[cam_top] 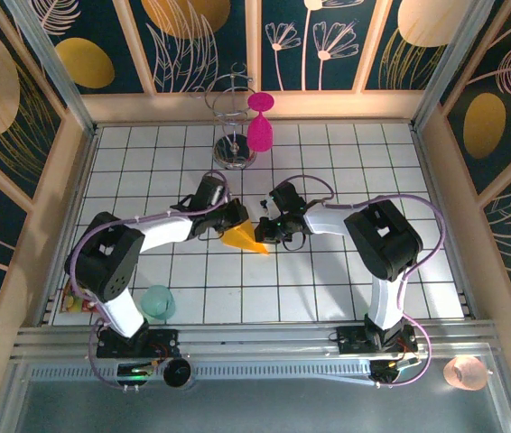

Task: Fold a paper plane with a square sheet of paper (pick it up from the middle)
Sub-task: Fourth fold the wing at the center of the table.

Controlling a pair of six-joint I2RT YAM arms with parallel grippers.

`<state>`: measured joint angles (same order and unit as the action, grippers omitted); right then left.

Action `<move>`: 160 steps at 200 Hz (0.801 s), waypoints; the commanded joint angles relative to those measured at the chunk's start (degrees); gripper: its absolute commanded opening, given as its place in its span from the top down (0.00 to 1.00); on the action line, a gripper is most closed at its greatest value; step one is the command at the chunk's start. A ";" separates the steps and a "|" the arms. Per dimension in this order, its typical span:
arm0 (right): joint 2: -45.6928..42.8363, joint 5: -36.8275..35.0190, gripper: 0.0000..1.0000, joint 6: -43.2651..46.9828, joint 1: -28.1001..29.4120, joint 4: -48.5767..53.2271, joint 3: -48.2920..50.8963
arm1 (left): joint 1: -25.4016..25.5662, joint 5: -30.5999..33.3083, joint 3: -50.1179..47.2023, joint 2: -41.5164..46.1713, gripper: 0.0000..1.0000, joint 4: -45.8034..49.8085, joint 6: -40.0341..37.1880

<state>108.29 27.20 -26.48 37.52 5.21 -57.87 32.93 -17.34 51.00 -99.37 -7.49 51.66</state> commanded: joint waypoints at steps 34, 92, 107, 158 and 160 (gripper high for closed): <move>3.65 -5.53 1.00 -1.55 0.34 5.73 1.19 | 1.34 -4.29 -1.40 -4.72 0.95 -2.35 -0.88; 4.80 -8.55 1.00 -1.41 0.62 8.34 1.87 | 1.52 -0.40 -0.39 -8.35 0.95 -0.23 -1.30; 5.17 -10.69 1.00 -1.05 0.80 9.66 2.38 | 1.37 1.44 -0.38 -8.76 0.95 0.82 -1.67; 6.33 -17.61 1.00 0.26 0.89 13.66 4.30 | -1.49 3.19 0.21 -8.81 0.94 4.43 -5.38; 6.34 -17.82 1.00 0.26 0.87 13.74 4.33 | -1.71 3.24 0.30 -8.75 0.94 4.66 -5.59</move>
<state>108.38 24.36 -27.38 38.26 6.37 -58.02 33.91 -19.07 50.61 -106.04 -8.16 49.45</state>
